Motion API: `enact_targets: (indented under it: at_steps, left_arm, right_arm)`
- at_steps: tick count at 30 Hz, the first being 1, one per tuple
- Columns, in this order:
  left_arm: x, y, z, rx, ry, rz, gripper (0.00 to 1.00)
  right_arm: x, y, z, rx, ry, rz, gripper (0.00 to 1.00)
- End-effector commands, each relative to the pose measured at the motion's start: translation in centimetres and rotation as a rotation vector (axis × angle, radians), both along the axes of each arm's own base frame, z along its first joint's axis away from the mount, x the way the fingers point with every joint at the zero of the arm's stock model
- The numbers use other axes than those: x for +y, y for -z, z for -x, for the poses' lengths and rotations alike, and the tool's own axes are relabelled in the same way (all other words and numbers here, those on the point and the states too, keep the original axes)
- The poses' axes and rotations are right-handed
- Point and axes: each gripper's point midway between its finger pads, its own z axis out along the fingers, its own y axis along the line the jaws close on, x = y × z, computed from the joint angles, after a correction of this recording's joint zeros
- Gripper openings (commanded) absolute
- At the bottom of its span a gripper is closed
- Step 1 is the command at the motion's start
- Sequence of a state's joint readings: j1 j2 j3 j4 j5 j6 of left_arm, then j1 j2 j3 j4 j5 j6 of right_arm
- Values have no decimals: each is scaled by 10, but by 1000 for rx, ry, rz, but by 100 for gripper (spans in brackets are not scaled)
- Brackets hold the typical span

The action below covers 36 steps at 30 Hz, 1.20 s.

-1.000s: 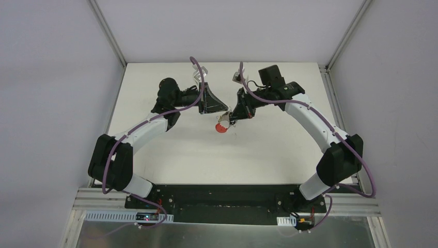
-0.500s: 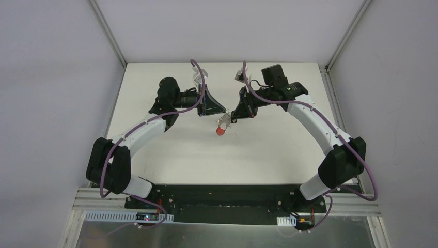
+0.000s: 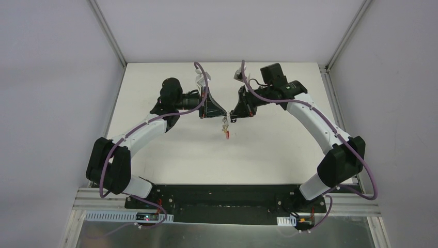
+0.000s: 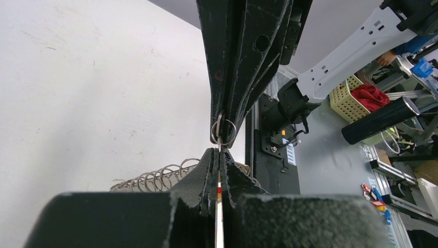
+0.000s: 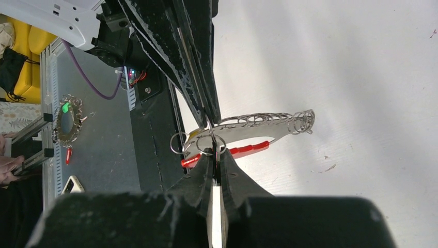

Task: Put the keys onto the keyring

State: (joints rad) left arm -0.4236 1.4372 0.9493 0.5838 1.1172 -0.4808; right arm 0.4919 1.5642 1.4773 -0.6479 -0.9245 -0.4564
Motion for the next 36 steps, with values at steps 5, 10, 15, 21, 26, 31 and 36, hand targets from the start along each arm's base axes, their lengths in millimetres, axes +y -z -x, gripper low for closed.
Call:
enact_targets:
  at_steps: [5, 10, 15, 21, 26, 31, 36]
  left_arm:
    - [-5, -13, 7, -74, 32, 20, 0]
    - [-4, -9, 8, -85, 35, 0, 0]
    - [-3, -3, 8, -90, 38, -23, 0]
    - [0, -1, 3, -132, 20, -76, 16]
    - [9, 6, 3, -185, 12, -137, 35]
    - [20, 11, -7, -240, -45, -132, 59]
    - [27, 19, -8, -261, -76, -159, 81]
  right_arm:
    - [9, -13, -4, -45, -8, 7, 0]
    - [7, -11, -5, -62, 4, 22, 0]
    - [5, -17, -7, -101, 14, 42, 0]
    - [10, -21, -1, -130, -2, 59, 0]
    - [9, -22, -3, -154, 10, 74, 0]
    - [7, -22, -2, -176, 15, 85, 0]
    - [6, -17, -5, -175, 30, 102, 0]
